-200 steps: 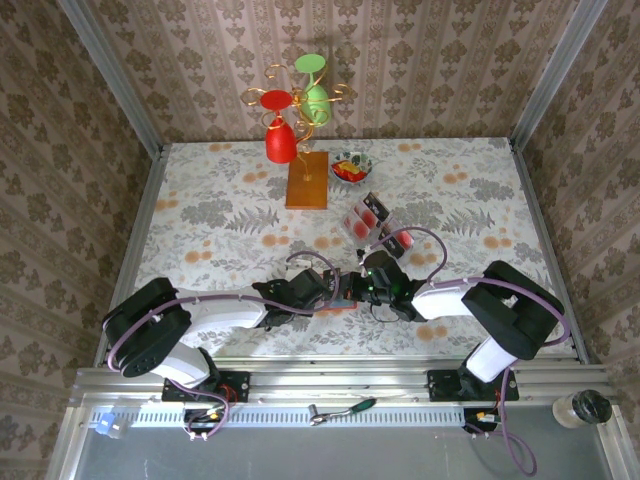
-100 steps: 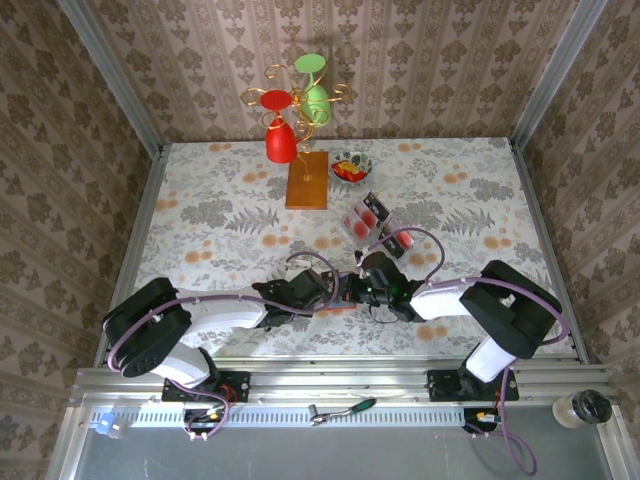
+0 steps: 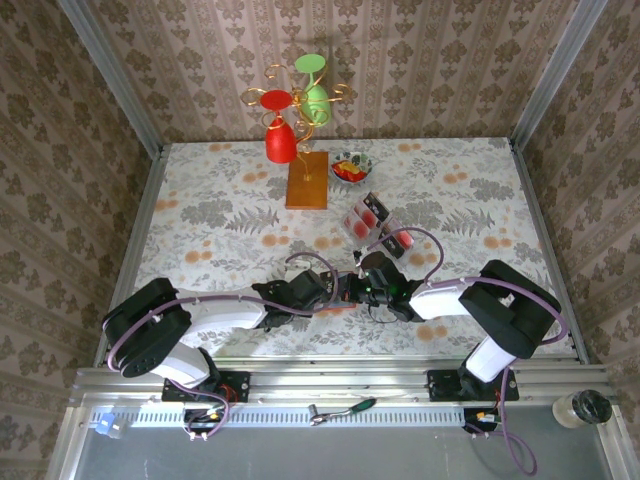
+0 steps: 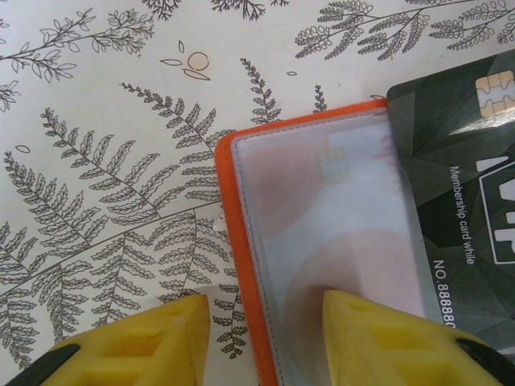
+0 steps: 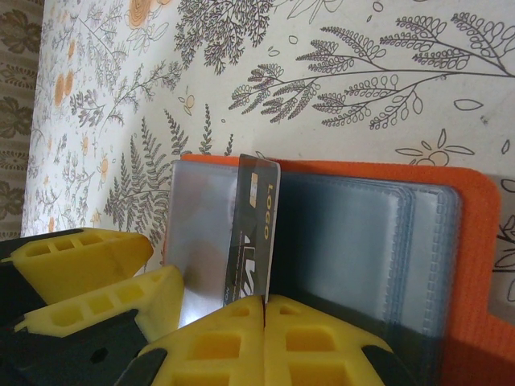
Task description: Put the credit cards into the card holder
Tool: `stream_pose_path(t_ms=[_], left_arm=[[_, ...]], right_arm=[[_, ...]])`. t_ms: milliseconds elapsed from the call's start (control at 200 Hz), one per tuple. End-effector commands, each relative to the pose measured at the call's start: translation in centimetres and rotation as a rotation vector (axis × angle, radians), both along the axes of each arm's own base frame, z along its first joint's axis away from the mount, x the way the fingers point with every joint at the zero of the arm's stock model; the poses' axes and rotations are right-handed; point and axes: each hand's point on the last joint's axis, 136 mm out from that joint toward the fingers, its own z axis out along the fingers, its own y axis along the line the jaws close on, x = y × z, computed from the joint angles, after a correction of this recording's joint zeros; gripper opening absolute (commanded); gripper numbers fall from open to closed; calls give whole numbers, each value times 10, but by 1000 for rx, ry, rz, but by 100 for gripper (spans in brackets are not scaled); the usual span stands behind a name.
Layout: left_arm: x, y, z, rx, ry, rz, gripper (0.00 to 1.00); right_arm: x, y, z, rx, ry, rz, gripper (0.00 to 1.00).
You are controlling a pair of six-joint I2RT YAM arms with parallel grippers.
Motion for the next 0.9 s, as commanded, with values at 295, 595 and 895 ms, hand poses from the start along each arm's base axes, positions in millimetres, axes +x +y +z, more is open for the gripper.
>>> stream_pose_path(t_ms=[295,595,895], left_arm=[[-6,12,-7,41,8,19,43],[-6,12,-7,41,8,17,43],[-5,12,-6,39,8,18,43]], right_arm=[[-21,-16,-20,-88,61,18,0],[-28,-13,-29,-109,88,43,0],[-28,-11,-31,-116,93,46,0]])
